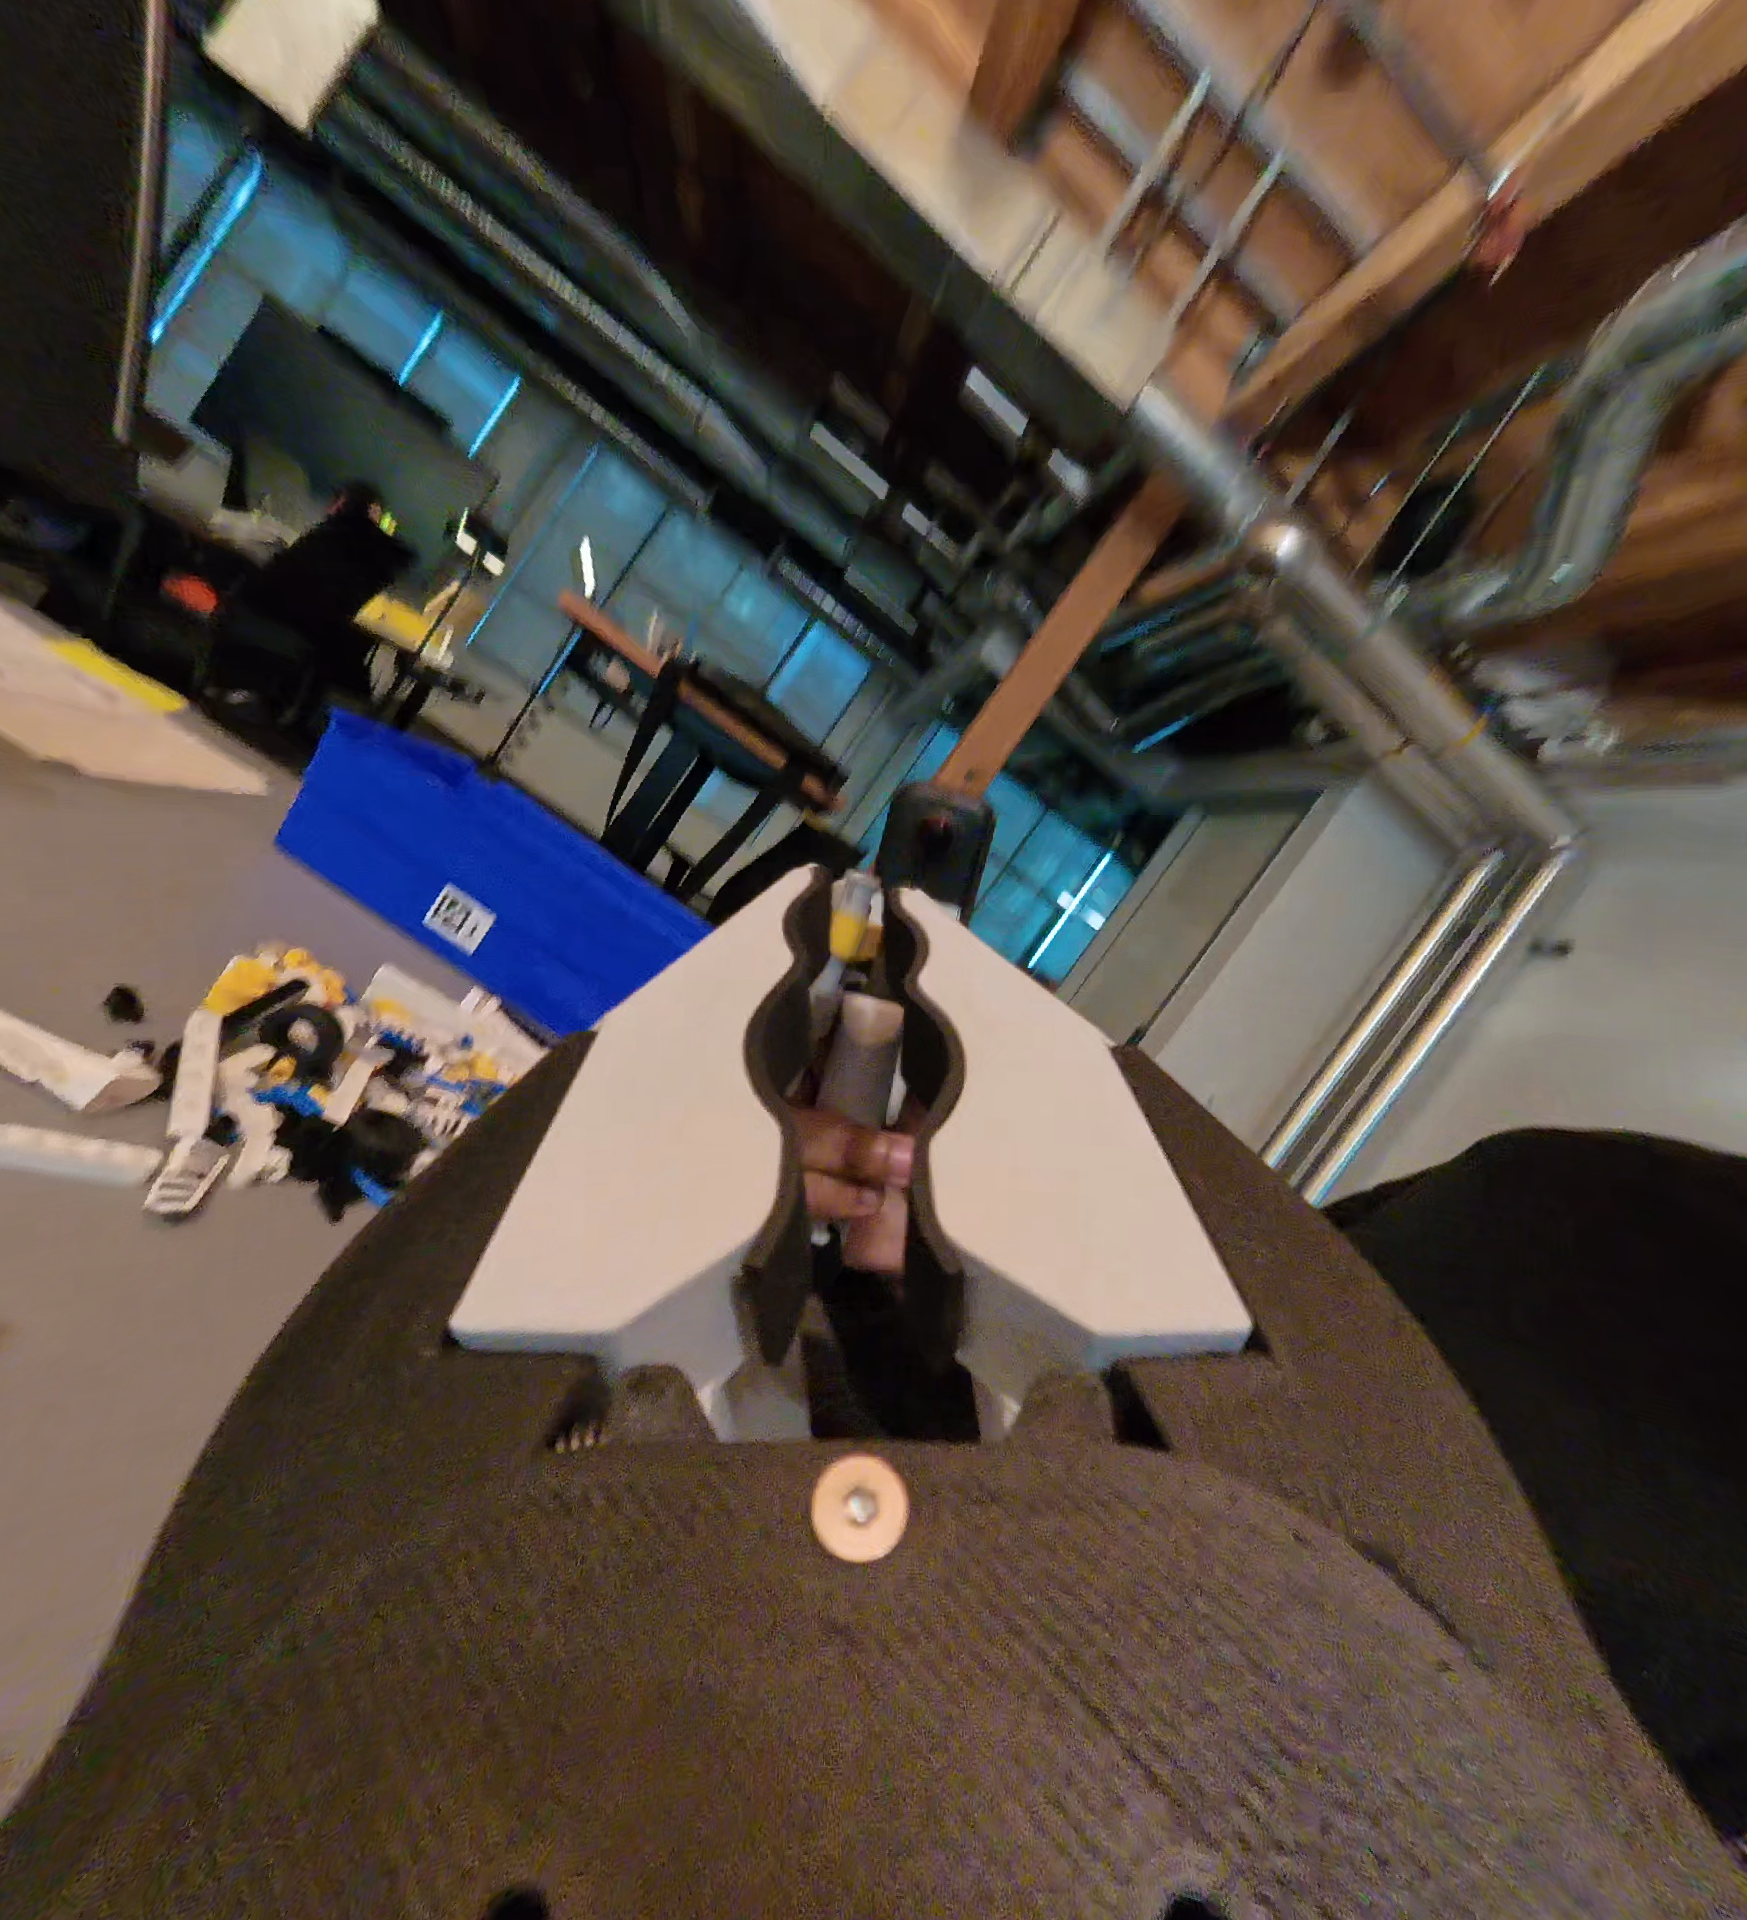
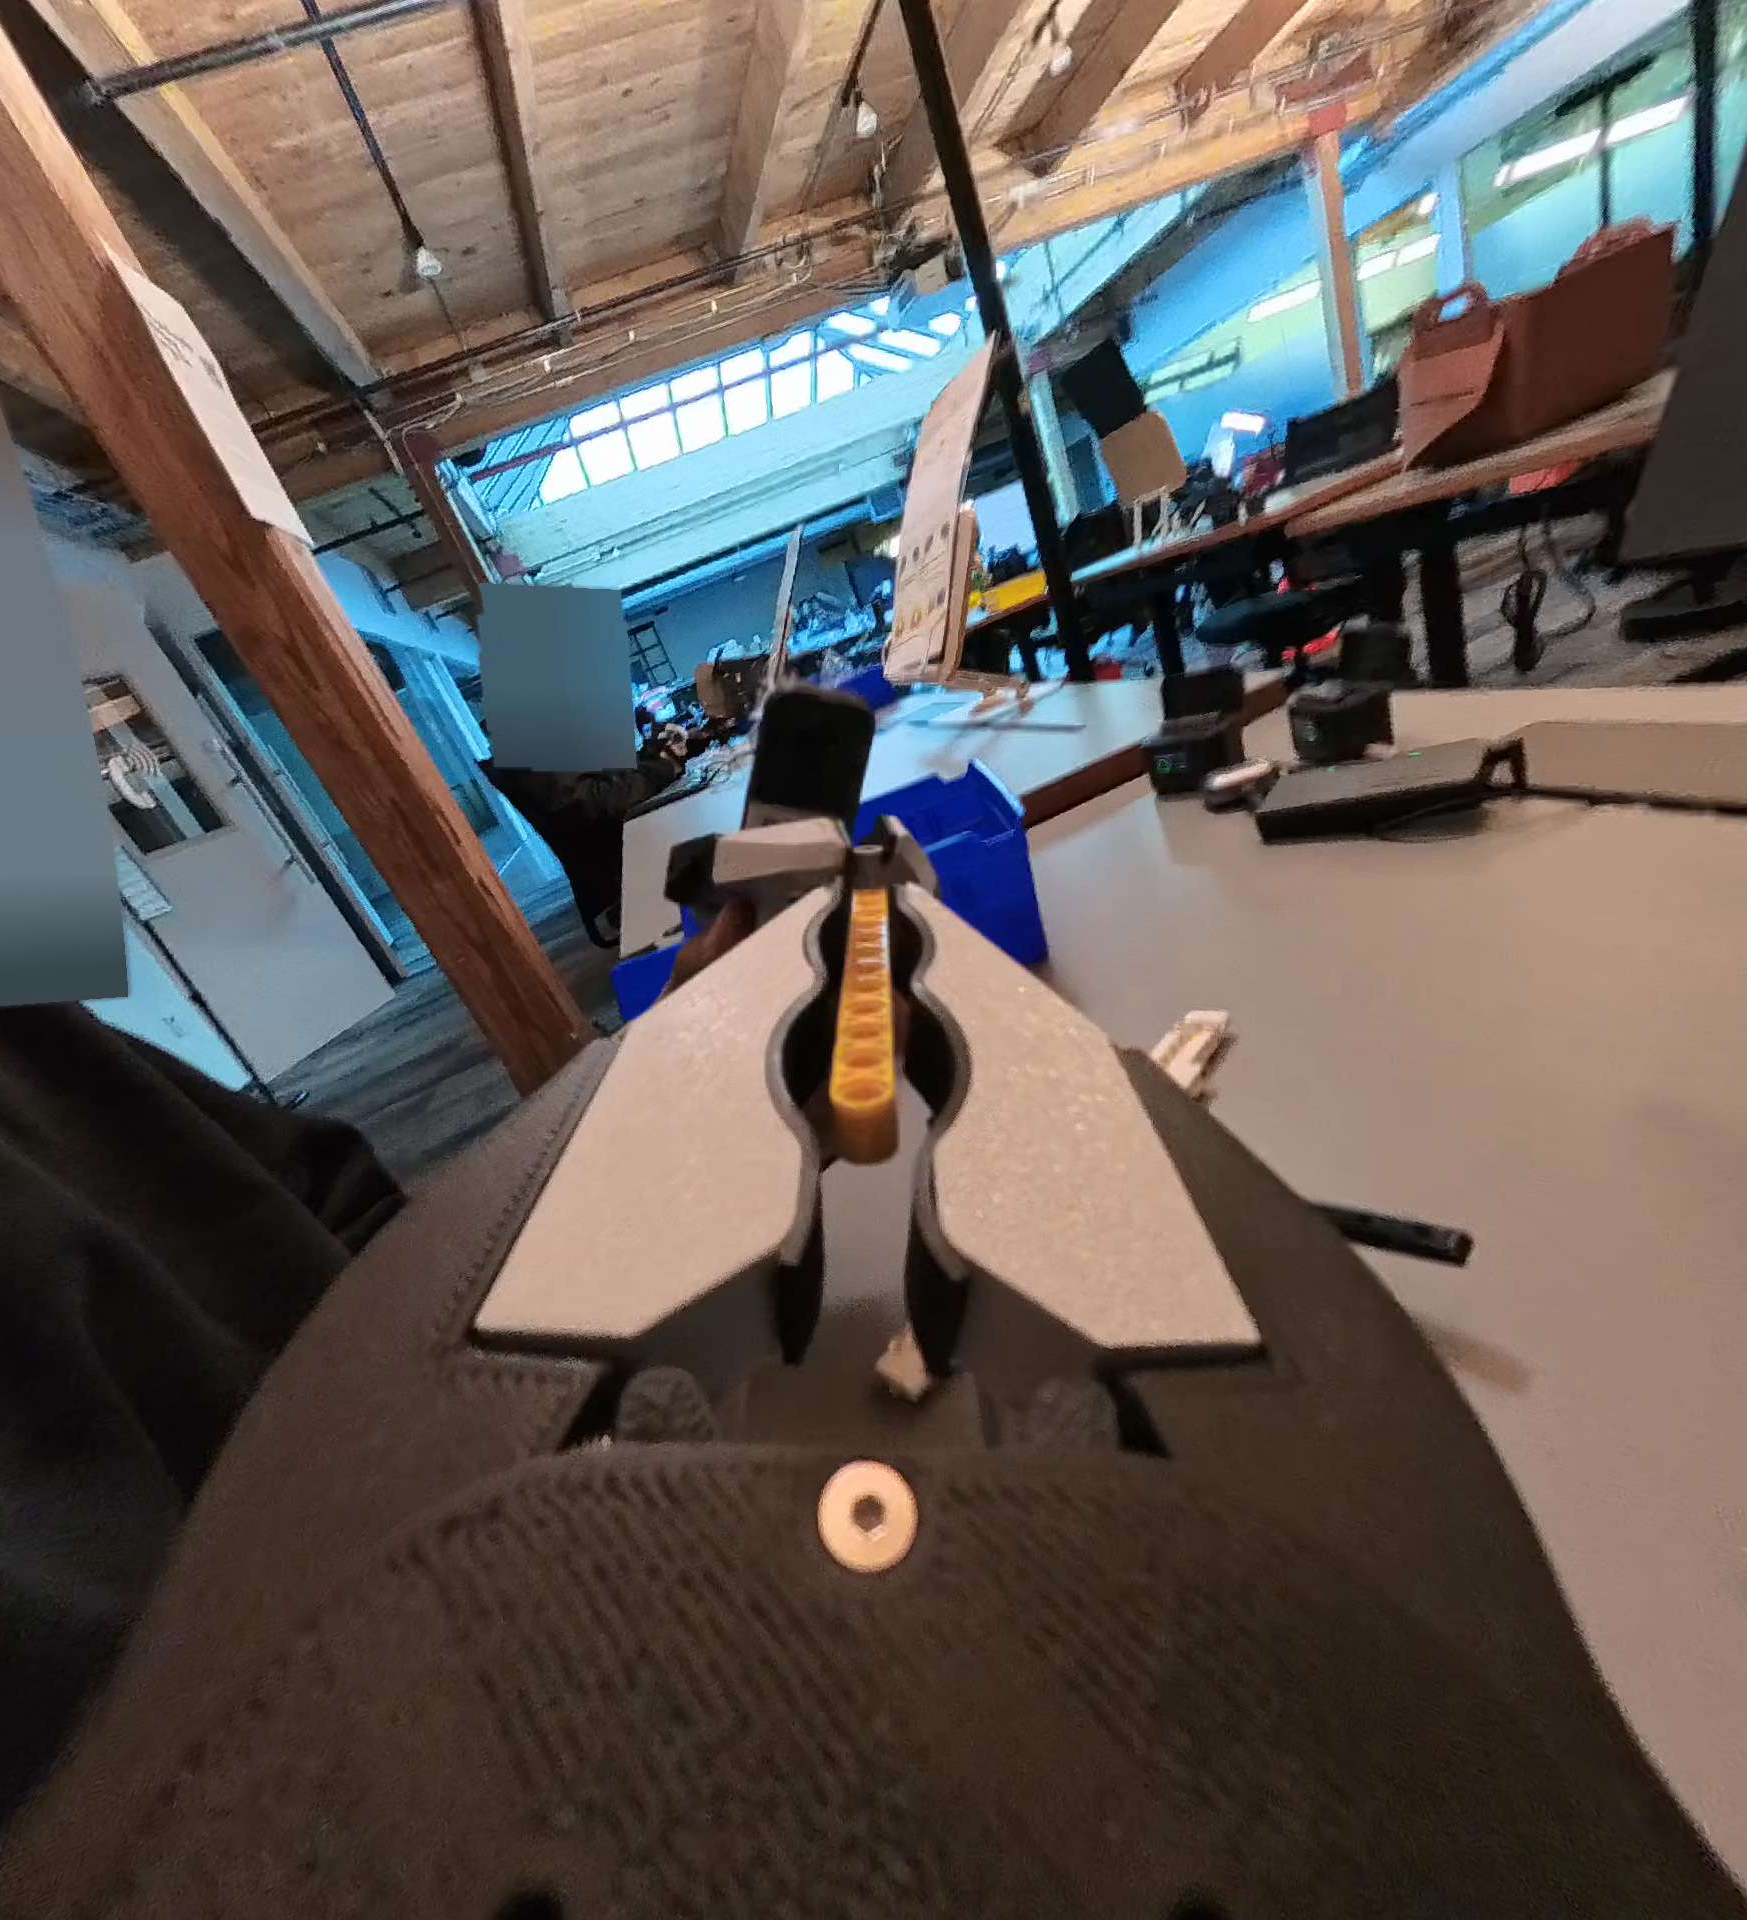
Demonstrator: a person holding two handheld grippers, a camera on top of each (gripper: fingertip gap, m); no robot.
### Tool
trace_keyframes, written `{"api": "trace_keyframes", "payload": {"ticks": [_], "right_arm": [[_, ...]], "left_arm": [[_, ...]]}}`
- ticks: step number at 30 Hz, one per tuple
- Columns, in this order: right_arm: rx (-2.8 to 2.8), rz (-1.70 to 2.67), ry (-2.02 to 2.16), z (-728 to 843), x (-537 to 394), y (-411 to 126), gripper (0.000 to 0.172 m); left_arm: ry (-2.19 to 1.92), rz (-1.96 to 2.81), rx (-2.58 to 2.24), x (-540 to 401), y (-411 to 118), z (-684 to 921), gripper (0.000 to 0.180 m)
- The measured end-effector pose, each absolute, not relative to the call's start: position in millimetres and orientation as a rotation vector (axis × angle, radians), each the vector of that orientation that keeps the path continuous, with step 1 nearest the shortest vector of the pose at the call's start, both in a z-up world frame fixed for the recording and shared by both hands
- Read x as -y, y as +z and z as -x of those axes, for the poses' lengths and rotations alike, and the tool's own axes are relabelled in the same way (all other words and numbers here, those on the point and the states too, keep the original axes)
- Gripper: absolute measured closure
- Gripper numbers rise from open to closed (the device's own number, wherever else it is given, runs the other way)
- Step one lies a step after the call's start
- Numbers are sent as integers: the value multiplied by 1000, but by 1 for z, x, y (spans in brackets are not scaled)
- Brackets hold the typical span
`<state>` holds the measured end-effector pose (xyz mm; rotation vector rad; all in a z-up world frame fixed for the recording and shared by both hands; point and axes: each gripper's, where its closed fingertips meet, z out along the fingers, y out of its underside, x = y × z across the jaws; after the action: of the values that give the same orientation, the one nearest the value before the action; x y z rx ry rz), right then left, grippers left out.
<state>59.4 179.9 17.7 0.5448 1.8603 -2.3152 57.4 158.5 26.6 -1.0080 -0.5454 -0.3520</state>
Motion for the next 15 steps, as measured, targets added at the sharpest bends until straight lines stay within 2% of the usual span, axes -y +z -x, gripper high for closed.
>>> {"api": "trace_keyframes", "payload": {"ticks": [2, 7, 8, 10, 15], "right_arm": [[-1751, -541, -2461, -58, -186, 37, 167], [-1623, -537, -2583, -63, -187, 52, 167], [-1600, -534, -2601, -65, -186, 53, 167], [-1553, -537, -2591, -67, -181, 52, 167], [-1679, -544, -2422, -69, -164, 29, 172]], "left_arm": [[-376, 961, 546, -157, 28, -56, 160], [-480, 867, 496, -167, 38, -67, 152], [-490, 857, 494, -169, 39, -68, 157], [-484, 799, 474, -165, 44, -70, 180], [-472, 695, 471, -147, 58, -70, 180]]}}
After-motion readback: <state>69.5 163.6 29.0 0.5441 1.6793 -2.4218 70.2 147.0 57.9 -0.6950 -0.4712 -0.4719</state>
